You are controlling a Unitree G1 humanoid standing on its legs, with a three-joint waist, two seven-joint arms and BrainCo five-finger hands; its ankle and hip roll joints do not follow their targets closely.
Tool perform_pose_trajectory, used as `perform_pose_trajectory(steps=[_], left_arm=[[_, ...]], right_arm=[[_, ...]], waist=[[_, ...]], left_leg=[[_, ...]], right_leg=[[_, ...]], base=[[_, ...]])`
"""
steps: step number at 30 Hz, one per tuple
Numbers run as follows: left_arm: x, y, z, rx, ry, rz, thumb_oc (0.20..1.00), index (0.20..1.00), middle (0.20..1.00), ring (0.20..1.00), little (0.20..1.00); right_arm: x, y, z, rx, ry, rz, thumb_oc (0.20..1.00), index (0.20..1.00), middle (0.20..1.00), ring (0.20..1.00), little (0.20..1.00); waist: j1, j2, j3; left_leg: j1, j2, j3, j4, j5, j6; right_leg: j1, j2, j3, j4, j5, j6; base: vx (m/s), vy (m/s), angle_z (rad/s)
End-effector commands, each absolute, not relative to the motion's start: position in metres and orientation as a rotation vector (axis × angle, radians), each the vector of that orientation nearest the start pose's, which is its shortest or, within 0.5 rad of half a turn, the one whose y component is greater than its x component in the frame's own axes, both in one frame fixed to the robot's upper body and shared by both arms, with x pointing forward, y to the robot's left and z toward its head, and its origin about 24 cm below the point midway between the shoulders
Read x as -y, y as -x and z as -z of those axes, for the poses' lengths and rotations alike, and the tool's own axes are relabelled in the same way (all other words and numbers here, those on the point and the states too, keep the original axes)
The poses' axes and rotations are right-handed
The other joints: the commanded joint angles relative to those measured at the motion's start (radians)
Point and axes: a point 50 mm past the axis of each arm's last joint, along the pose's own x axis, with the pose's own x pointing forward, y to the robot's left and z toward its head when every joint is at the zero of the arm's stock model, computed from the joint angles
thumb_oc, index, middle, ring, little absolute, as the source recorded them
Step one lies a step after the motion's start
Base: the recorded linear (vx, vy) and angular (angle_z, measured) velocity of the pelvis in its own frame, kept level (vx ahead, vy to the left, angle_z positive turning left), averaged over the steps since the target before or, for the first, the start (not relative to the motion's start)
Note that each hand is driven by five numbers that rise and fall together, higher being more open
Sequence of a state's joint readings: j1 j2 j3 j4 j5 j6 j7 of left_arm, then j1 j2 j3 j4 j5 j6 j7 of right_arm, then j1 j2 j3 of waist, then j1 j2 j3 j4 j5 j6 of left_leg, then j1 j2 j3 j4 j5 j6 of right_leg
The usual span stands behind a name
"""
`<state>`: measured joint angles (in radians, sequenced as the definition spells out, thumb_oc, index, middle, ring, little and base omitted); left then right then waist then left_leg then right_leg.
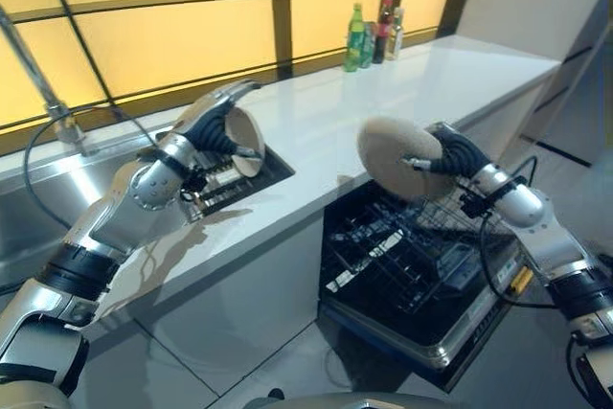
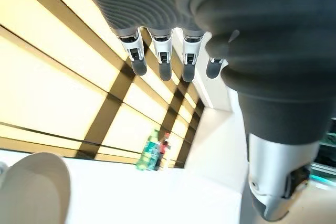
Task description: Pick up plates and place into dishwasher.
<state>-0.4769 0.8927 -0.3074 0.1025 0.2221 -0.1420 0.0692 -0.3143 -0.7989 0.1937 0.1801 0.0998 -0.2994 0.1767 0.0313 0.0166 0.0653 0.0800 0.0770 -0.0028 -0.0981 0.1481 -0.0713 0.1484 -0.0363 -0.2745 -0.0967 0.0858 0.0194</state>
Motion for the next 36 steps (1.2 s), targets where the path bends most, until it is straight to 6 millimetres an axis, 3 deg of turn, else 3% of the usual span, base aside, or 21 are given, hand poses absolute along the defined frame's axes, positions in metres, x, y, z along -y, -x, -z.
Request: perform_pose_trajectory(steps=[1, 10, 16, 21, 27, 36], left_arm=[[-0.243, -0.311, -0.207, 0.533, -1.178, -0.035, 1.000, 1.000, 1.000, 1.000, 1.000], [-0.269, -0.308, -0.203, 0.480, -1.268, -0.203, 1.000, 1.000, 1.000, 1.000, 1.000], [-0.274, -0.316, -0.210, 0.466, -1.285, -0.268, 1.000, 1.000, 1.000, 1.000, 1.000], [-0.268, -0.333, -0.232, 0.486, -1.433, -0.300, 1.000, 1.000, 1.000, 1.000, 1.000], [-0.252, -0.352, -0.274, 0.539, -1.576, -0.334, 1.000, 1.000, 1.000, 1.000, 1.000], [-0.231, -0.358, -0.322, 0.614, -1.657, -0.396, 1.000, 1.000, 1.000, 1.000, 1.000]], right_arm=[[0.244, -0.294, -0.161, 0.381, 0.735, -0.312, 0.200, 0.200, 0.200, 0.200, 0.200], [0.270, -0.280, -0.117, 0.121, 0.779, -0.316, 0.200, 0.200, 0.200, 0.200, 0.200], [0.259, -0.295, -0.096, 0.036, 0.790, -0.345, 0.200, 0.200, 0.200, 0.200, 0.200], [0.238, -0.326, -0.093, -0.007, 0.774, -0.349, 0.200, 0.200, 0.200, 0.200, 0.200], [0.225, -0.363, -0.107, -0.058, 0.763, -0.337, 0.200, 0.200, 0.200, 0.200, 0.200], [0.228, -0.386, -0.123, -0.107, 0.799, -0.297, 0.200, 0.200, 0.200, 0.200, 0.200]], waist=[[-0.017, -0.023, 0.034], [-0.046, -0.027, 0.055], [-0.034, -0.020, 0.077], [-0.009, -0.003, 0.097], [0.019, 0.027, 0.148], [0.045, 0.073, 0.210]], left_leg=[[0.077, -0.058, 0.061, 0.011, -0.207, 0.032], [0.078, -0.055, 0.085, 0.011, -0.212, 0.029], [0.069, -0.054, 0.082, 0.011, -0.207, 0.023], [0.045, -0.058, 0.068, 0.011, -0.196, 0.014], [-0.012, -0.067, 0.037, 0.011, -0.173, 0.007], [-0.093, -0.092, -0.008, 0.011, -0.142, 0.004]], right_leg=[[0.032, -0.045, 0.047, 0.013, -0.119, 0.088], [0.024, -0.044, 0.063, 0.015, -0.119, 0.095], [0.017, -0.047, 0.058, 0.015, -0.115, 0.094], [0.004, -0.053, 0.043, 0.011, -0.109, 0.091], [-0.040, -0.063, 0.025, 0.012, -0.101, 0.086], [-0.112, -0.082, -0.003, 0.020, -0.085, 0.075]], base=[[0.01, 0.005, -0.16], [0.00, 0.000, -0.13], [0.00, 0.003, -0.03], [-0.01, 0.020, 0.01], [-0.10, 0.043, 0.05], [-0.09, 0.044, 0.16]])
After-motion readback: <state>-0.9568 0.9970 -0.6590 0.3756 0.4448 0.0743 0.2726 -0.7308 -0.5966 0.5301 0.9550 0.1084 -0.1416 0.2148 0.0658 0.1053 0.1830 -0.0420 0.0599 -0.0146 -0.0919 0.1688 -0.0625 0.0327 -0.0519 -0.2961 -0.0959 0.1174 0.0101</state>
